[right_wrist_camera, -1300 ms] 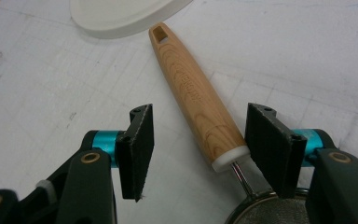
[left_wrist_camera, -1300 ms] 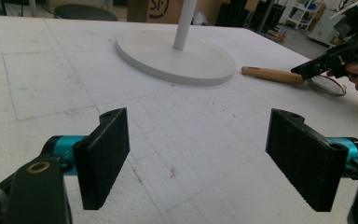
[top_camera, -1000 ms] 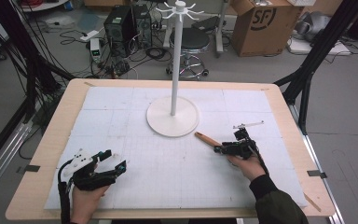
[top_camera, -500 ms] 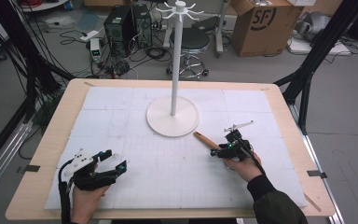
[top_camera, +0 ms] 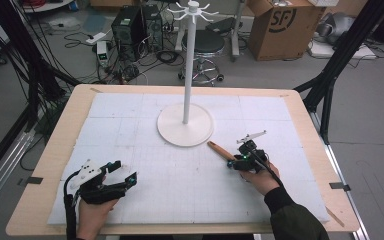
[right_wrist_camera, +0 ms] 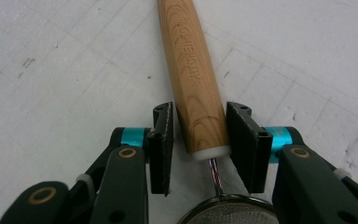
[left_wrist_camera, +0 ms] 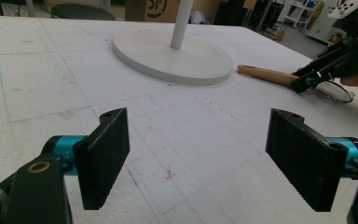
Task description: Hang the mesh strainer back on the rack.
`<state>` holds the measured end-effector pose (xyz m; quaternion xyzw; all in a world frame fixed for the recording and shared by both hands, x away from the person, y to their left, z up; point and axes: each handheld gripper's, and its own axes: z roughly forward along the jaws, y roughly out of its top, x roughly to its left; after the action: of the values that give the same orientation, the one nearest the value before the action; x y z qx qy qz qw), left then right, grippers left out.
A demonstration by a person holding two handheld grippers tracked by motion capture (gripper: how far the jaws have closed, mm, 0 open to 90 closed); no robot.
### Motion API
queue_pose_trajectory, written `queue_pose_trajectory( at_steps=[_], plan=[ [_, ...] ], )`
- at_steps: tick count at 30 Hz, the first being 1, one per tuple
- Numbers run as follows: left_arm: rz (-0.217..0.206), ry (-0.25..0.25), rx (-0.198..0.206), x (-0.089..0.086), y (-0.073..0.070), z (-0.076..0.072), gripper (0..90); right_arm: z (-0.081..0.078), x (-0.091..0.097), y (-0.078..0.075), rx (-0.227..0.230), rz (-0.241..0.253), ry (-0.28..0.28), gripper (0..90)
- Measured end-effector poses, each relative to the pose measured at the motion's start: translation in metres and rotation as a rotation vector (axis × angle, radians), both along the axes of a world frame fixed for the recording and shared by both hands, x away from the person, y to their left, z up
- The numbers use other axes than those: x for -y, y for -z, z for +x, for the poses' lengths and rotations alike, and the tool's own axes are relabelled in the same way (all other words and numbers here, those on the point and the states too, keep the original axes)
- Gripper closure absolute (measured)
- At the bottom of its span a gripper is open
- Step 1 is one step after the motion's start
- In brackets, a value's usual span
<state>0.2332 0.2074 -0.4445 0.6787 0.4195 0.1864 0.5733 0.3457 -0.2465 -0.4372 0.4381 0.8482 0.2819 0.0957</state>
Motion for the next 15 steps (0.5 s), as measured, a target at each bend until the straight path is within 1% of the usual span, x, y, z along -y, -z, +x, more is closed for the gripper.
queue_pose_trajectory(
  at_steps=[2,7,9,13,15],
  plan=[
    [-0.005,-0.004,-0.001,-0.0002,-0.0002,-0.0006,22.2,-0.0006,-0.0004,-0.0003,-0.001,-0.005,-0.001,61.5],
    [-0.005,-0.003,-0.001,-0.0013,-0.0004,-0.0007,22.2,-0.0027,-0.0036,0.0001,0.024,-0.034,-0.009,61.6],
    [-0.003,-0.004,0.001,-0.001,-0.0003,-0.0006,22.2,-0.0026,-0.0038,0.0003,0.025,-0.034,-0.008,61.6],
    [-0.005,-0.002,-0.002,0.0001,-0.0002,-0.0004,22.2,-0.0022,-0.0057,-0.0006,0.015,-0.045,-0.002,61.7],
    [-0.005,-0.002,-0.002,0.0,-0.0001,-0.0004,22.2,-0.0001,-0.0086,-0.0022,0.003,-0.069,-0.003,61.8]
  ],
)
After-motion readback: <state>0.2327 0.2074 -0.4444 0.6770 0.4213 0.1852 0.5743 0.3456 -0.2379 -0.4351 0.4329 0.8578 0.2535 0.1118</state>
